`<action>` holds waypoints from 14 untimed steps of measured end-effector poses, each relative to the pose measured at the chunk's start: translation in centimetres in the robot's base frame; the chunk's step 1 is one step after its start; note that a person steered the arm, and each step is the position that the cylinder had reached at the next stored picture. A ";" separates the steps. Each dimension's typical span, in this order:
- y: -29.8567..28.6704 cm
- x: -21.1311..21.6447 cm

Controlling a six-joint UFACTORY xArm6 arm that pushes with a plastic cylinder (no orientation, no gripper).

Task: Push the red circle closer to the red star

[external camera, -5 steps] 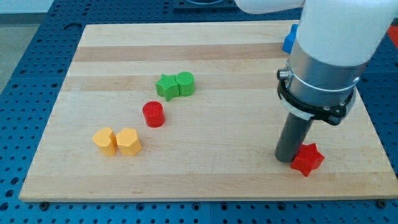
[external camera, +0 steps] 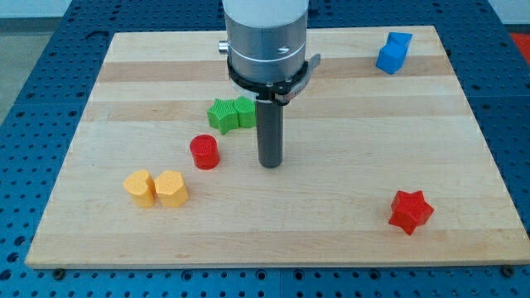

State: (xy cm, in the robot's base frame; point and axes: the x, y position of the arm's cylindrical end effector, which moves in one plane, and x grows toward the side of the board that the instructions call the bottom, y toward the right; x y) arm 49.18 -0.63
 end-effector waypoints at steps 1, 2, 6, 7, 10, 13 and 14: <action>1.6 4.4; -4.4 7.2; -28.3 0.1; -25.5 -2.4; -12.0 -2.4; -0.2 -1.9; 0.7 -1.2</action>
State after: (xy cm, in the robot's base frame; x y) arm 47.95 0.02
